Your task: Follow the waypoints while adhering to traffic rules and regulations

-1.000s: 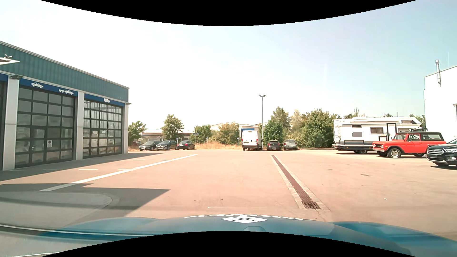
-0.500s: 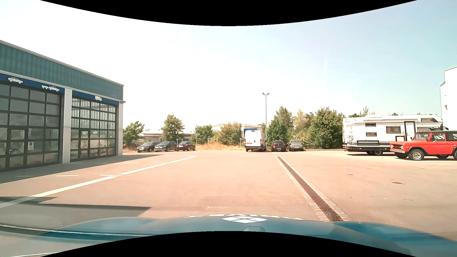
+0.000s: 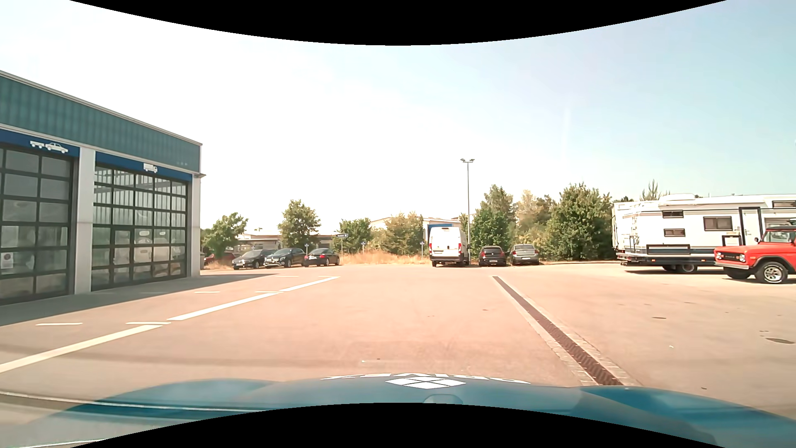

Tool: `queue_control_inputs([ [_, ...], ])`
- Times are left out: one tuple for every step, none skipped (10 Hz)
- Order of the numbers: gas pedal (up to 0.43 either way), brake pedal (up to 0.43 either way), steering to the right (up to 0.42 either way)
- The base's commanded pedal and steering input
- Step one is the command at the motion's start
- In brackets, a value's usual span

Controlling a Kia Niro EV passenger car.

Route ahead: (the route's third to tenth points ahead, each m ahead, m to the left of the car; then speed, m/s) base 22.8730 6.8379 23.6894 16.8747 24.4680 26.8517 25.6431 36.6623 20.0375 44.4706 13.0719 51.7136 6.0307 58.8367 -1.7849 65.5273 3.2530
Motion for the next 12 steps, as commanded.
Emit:
queue_control_inputs([
  [0.079, 0.000, -0.041],
  [0.079, 0.000, -0.033],
  [0.079, 0.000, -0.020],
  [0.079, 0.000, -0.011],
  [0.079, 0.000, -0.010],
  [0.079, 0.000, -0.010],
  [0.079, 0.000, -0.009],
  [0.079, 0.000, -0.009],
  [0.079, 0.000, -0.008],
  [0.079, 0.000, -0.006],
  [0.067, 0.000, -0.006],
  [0.047, 0.000, -0.006],
])
